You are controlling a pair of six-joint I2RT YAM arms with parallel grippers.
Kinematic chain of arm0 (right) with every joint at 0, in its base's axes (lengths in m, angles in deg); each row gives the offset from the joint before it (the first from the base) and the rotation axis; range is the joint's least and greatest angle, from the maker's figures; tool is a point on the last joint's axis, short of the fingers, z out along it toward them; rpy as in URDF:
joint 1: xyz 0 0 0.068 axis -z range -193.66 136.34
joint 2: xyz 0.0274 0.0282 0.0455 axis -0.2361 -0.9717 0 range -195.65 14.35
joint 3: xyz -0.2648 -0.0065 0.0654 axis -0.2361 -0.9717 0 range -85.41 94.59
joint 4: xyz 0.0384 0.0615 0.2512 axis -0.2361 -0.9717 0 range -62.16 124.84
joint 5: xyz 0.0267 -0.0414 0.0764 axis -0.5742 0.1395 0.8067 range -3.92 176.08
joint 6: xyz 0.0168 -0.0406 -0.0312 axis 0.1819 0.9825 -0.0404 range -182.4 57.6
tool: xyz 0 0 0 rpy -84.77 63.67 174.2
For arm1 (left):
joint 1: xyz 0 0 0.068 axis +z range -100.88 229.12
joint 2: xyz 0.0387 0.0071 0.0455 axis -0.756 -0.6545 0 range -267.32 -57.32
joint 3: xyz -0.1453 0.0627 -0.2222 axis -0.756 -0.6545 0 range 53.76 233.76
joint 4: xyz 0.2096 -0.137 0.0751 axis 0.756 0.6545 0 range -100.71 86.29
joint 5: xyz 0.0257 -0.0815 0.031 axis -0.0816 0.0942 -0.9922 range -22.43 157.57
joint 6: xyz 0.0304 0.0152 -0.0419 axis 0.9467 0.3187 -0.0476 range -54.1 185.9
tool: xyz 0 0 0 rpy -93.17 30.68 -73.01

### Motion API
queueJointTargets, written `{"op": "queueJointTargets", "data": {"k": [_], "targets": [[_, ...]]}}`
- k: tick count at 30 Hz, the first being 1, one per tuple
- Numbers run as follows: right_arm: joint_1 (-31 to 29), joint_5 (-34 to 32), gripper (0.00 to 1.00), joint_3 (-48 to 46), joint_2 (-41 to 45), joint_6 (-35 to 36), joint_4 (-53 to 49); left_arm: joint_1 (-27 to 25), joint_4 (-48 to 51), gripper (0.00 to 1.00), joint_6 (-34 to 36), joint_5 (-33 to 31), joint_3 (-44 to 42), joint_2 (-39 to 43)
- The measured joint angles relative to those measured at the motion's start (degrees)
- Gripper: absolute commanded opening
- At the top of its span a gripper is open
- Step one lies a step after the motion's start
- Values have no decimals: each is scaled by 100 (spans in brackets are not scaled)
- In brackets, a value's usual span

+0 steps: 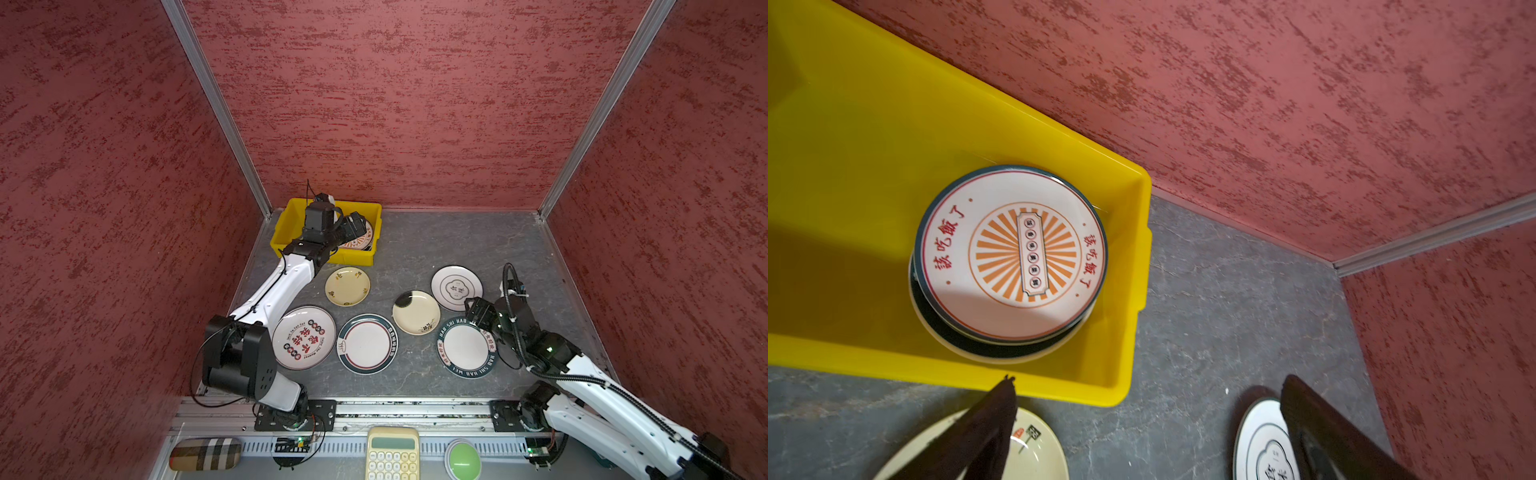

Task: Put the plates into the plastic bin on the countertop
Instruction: 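Lower the sunburst plate into the bin, open the left gripper, then pull the left gripper back from the bin while right moves to the white plate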

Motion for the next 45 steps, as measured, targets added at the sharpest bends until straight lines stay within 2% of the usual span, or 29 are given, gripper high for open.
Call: {"op": "queueJointTargets", "data": {"k": [6,15,26,32,41,45], "targets": [[476,708,99,101,-612,144,140,-214,-575,99,-26,-118,-1141,970],[1241,1718,99,120,-966,358,601,-417,-763,99,-13,-181,-2085,1926],[2173,2820,99,109,-1526,461,1056,-719,-1217,99,216,-116,-3143,2000],[2470,3373,99,-133,-1790,260,1633,-745,-1353,99,186,-83,-3248,2004],[2592,3585,97,-286,-2369,46,2068,-745,-1593,99,-24,138,-3515,2179],[2638,3580,91,-337,-2505,-11,2260,-745,-1681,99,-109,238,-3600,2203]]}}
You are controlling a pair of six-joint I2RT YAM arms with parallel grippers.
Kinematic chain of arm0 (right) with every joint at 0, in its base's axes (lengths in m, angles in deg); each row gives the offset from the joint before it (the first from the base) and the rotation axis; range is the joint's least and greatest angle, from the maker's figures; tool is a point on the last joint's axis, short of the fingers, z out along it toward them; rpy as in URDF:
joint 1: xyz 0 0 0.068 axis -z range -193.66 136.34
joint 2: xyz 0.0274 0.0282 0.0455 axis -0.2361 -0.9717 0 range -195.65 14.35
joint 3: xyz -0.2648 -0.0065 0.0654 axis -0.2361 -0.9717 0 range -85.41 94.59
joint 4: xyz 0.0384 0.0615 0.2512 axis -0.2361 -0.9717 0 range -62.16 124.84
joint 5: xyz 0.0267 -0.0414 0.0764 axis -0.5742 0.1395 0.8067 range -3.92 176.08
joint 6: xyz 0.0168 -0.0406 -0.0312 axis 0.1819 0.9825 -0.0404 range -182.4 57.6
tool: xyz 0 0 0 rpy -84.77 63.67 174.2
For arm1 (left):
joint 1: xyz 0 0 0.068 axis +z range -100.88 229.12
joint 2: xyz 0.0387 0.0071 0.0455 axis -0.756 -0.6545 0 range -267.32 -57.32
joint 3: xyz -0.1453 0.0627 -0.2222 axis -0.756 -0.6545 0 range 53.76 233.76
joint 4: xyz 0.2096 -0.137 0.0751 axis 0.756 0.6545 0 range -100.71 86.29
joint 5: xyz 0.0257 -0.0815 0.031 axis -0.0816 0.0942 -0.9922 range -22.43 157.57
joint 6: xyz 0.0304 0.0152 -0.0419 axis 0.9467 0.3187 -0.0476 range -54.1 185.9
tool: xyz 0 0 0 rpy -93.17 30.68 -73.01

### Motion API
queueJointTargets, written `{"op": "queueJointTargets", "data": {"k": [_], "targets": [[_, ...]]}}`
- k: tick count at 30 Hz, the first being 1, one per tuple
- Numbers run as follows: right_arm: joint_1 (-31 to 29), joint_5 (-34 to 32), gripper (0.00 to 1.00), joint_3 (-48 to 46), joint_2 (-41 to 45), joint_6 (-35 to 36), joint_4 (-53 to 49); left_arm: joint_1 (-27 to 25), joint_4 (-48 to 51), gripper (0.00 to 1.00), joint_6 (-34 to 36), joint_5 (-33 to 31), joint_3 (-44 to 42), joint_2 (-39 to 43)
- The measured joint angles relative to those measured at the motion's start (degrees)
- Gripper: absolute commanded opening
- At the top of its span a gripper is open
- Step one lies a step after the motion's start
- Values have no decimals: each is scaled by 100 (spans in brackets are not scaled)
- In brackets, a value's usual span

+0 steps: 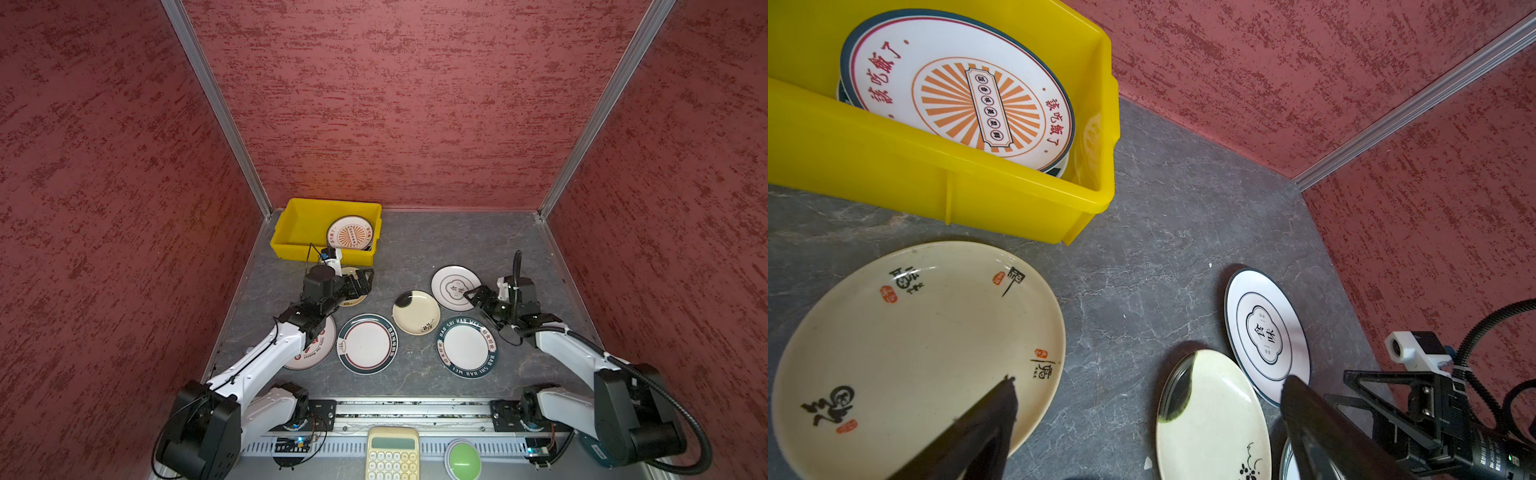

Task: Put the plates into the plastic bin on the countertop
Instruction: 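Pull the left gripper back from the bin while right moves to the white plate, then grasp the white dark-rimmed plate edge with the right gripper and tilt it up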

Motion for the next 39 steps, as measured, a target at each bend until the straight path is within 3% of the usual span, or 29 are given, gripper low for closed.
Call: {"op": "queueJointTargets", "data": {"k": [5,13,23,29,39], "targets": [[70,4,84,-92,-280,-114,382,0,-74,99,-101,131,-13,-2],[190,39,46,-118,-979,-166,780,0,-190,99,-212,264,-13,-85],[221,70,26,-120,-1408,-155,1237,0,-190,99,-219,284,-11,-155],[273,101,2,-76,-1696,-249,1613,0,-170,99,-219,284,-9,-275],[348,59,0,-223,-1432,-568,1899,0,-133,99,-216,286,-9,-286]]}}
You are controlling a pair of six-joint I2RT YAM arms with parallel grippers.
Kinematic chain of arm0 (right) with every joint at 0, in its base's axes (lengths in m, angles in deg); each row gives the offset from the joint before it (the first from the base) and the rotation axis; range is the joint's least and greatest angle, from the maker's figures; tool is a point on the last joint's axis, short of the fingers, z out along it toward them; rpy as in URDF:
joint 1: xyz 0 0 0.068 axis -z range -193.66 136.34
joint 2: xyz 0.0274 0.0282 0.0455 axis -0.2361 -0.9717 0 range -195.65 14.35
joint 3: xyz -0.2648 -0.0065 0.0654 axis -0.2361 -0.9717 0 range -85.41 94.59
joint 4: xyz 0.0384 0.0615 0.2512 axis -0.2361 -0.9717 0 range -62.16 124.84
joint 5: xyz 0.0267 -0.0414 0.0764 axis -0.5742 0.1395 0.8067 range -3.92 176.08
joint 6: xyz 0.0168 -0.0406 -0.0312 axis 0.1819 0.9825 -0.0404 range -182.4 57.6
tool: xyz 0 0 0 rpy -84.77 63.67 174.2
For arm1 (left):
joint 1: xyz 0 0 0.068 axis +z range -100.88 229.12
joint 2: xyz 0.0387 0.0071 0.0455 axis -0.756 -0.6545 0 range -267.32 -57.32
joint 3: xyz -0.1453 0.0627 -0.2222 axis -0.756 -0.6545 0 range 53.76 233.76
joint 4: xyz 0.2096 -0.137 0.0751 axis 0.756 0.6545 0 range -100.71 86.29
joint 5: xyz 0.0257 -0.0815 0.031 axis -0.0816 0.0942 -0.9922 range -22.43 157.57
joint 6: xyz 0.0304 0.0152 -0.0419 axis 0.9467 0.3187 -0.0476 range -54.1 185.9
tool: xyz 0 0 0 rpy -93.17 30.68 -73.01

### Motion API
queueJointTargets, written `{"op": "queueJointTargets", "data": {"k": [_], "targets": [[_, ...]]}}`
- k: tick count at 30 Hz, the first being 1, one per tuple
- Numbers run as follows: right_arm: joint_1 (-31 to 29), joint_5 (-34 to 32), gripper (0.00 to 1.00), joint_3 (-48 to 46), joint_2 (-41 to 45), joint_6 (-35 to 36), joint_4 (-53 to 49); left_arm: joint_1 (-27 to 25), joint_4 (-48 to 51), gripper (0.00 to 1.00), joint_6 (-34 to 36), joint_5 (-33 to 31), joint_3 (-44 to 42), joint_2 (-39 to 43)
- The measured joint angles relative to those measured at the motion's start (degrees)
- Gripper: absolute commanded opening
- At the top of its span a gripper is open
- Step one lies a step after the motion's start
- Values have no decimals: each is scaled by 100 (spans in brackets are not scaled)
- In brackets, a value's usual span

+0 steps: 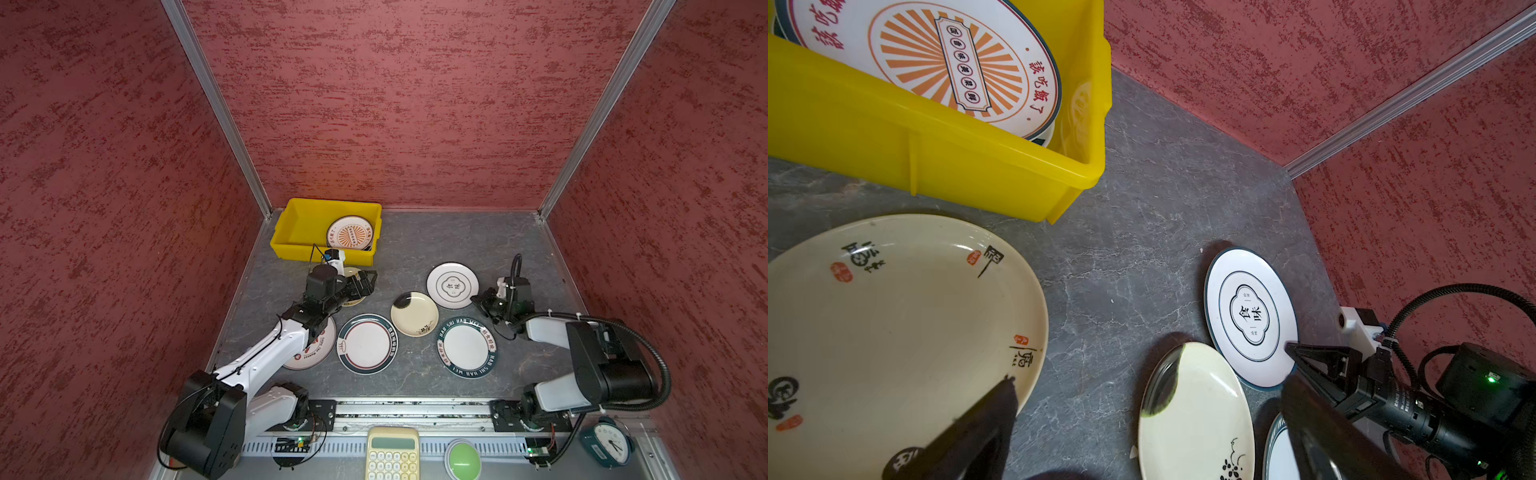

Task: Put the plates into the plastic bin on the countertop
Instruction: 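Grasp the white dark-rimmed plate edge with the right gripper and tilt it up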

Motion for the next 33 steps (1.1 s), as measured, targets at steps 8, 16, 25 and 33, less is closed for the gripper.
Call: {"op": "queueJointTargets", "data": {"k": [8,16,25,33], "targets": [[26,-533,0,-234,1294,-22,-796,0,17,99,-4,15,0,-4],[35,-546,0,-479,2796,-184,-1078,-11,-120,99,-105,334,0,-74],[-83,-184,0,-815,3040,-662,-656,-254,-433,99,-103,715,0,-393],[-1001,-127,0,-332,2389,-743,-297,-299,-684,98,-125,927,0,-435]]}}
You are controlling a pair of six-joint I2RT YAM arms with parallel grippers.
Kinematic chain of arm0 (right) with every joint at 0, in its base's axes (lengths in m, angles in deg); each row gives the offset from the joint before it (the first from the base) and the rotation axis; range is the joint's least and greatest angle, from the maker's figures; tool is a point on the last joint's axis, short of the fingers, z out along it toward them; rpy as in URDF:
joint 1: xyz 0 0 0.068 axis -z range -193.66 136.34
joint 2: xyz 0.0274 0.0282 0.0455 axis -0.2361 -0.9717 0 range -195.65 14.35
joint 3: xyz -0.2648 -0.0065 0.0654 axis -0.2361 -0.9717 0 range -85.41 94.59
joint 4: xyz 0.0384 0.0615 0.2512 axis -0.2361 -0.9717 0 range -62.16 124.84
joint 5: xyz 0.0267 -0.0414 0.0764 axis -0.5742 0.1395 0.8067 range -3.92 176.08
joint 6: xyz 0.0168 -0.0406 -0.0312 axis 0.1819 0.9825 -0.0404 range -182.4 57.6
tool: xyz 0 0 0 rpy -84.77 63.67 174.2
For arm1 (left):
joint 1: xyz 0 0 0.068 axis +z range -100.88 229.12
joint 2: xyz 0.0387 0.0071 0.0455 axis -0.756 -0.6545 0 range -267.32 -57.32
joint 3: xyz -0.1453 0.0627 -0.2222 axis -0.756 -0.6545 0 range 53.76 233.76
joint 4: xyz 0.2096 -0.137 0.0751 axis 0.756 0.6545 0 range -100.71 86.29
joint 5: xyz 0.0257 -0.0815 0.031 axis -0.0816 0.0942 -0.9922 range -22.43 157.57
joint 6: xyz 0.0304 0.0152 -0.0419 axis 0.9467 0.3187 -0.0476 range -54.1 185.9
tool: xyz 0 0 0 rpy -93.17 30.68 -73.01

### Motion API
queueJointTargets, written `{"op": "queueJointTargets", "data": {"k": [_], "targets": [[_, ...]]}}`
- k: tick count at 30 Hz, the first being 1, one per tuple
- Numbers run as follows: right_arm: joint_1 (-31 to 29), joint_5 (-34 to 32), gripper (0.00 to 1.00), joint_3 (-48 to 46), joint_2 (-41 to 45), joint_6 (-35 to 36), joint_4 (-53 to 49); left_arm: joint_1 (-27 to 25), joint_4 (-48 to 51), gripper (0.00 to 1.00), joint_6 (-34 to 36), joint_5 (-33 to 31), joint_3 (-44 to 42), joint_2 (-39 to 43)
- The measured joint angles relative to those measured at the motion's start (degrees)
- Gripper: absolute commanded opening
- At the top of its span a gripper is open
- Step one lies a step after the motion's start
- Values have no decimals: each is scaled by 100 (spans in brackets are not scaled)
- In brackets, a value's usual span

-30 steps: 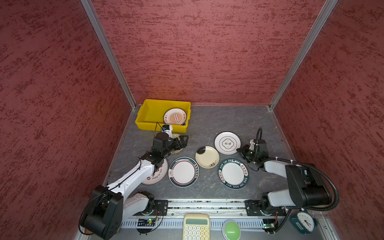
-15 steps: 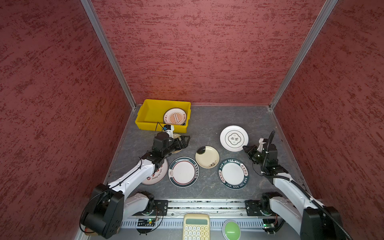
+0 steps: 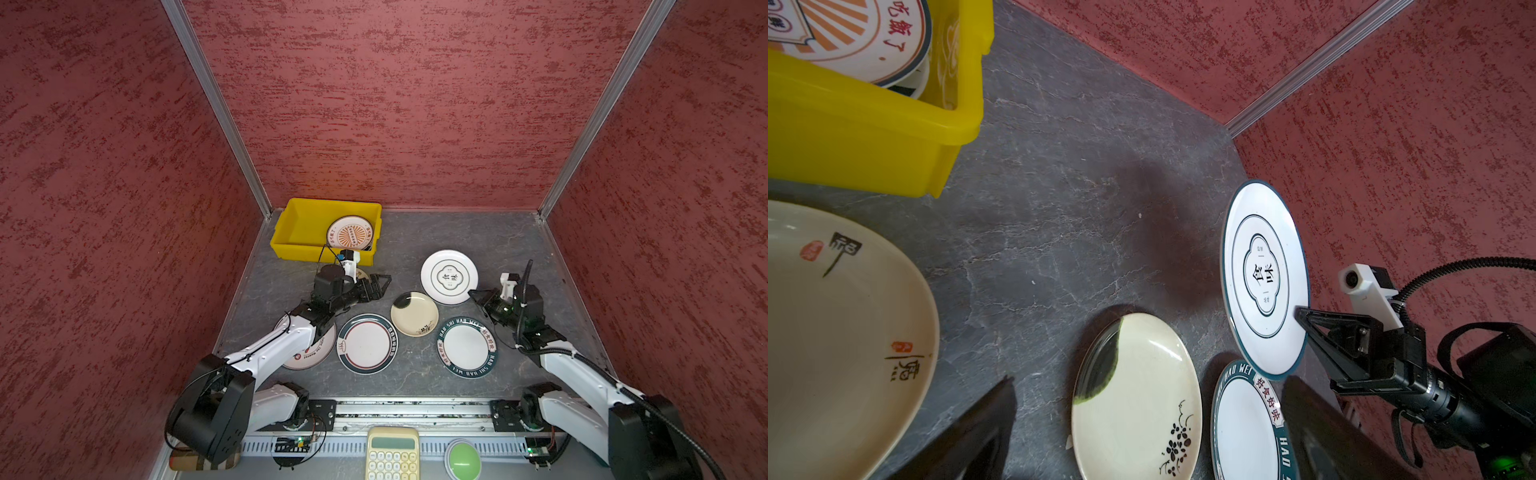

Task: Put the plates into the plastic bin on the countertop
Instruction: 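Grasp the white dark-rimmed plate edge with the right gripper and tilt it up, then lift the white plate upright toward the left gripper while the left gripper approaches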

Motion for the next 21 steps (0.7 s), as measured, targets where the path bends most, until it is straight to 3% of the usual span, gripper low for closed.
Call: {"op": "queueJointTargets", "data": {"k": [7,21], "targets": [[-693,0,0,435,-317,66,188,0,-103,90,-96,140,2,-44],[-1281,-35,0,699,-887,214,542,0,-372,70,-269,291,2,-114]]}}
